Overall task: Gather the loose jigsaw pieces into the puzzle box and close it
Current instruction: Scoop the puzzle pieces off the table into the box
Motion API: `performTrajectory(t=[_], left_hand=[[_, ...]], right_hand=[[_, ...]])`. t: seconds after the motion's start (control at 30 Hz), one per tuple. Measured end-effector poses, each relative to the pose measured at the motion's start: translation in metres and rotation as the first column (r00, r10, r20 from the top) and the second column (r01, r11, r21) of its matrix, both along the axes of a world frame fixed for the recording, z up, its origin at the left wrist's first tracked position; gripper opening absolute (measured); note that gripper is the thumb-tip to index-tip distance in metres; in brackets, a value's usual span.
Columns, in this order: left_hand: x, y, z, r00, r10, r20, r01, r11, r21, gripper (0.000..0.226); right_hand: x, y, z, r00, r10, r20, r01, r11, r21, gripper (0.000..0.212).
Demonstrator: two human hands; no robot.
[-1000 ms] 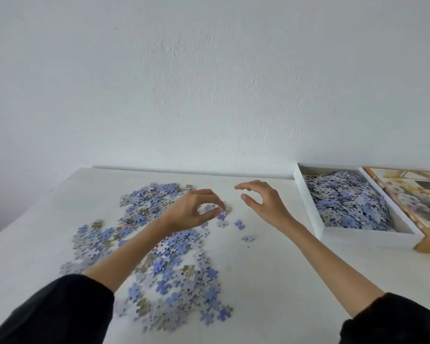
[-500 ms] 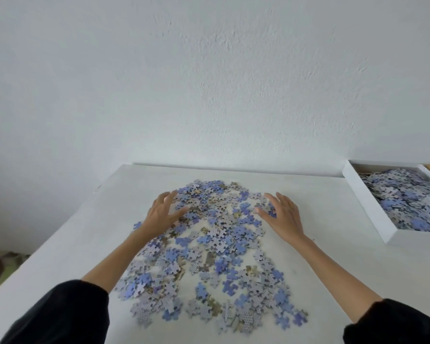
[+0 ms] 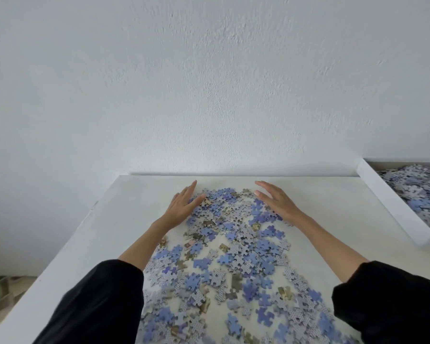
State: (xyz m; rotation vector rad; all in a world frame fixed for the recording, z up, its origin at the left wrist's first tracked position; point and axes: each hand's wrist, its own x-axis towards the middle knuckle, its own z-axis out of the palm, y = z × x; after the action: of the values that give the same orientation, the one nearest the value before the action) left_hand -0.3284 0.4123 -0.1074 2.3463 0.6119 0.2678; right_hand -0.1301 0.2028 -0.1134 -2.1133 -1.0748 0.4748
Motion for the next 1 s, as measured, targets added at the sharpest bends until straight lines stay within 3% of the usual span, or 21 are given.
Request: performTrajectory(t=[0.17,0.33,0.43,0.57,0.77,0.9,1.0], left_hand=[[0.016,0.012,-0.001,0.994,-0.112,0.014,0.112,0.993,-0.038,0.103],[0.024,0.012,-0.002,0.972,-0.199,-0.127,0.213,0.971,0.111,0.117],[0.022,0.004,0.003,0.968,-0.207,-0.141,0.219,0.972,0.083,0.122],[0.008,-0.003,0.010,0.949,-0.279,-0.149,0.290,0.955,0.061,0.117],[-0.026,-0.013,0.011,0.900,-0.375,-0.221,0.404,0.909,0.105,0.116],[-0.035,-0.024,0.005,0.882,-0.351,-0.314,0.423,0.884,0.199,0.124],[-0.036,-0.033,-0.001,0.894,-0.310,-0.322,0.398,0.881,0.255,0.124]], right_hand=[[0.005,0.025,0.009,0.995,0.099,0.034,-0.098,0.995,-0.017,0.062],[-0.003,0.050,0.006,0.949,0.266,0.170,-0.243,0.960,-0.141,0.055],[-0.012,0.052,0.002,0.919,0.307,0.249,-0.279,0.950,-0.140,0.048],[-0.020,0.034,0.007,0.925,0.304,0.229,-0.274,0.949,-0.156,0.042],[-0.040,-0.004,0.030,0.900,0.419,0.120,-0.353,0.862,-0.363,0.101],[-0.064,-0.017,0.033,0.858,0.506,0.090,-0.392,0.758,-0.521,0.103],[-0.075,-0.021,0.035,0.854,0.508,0.109,-0.369,0.740,-0.562,0.110]])
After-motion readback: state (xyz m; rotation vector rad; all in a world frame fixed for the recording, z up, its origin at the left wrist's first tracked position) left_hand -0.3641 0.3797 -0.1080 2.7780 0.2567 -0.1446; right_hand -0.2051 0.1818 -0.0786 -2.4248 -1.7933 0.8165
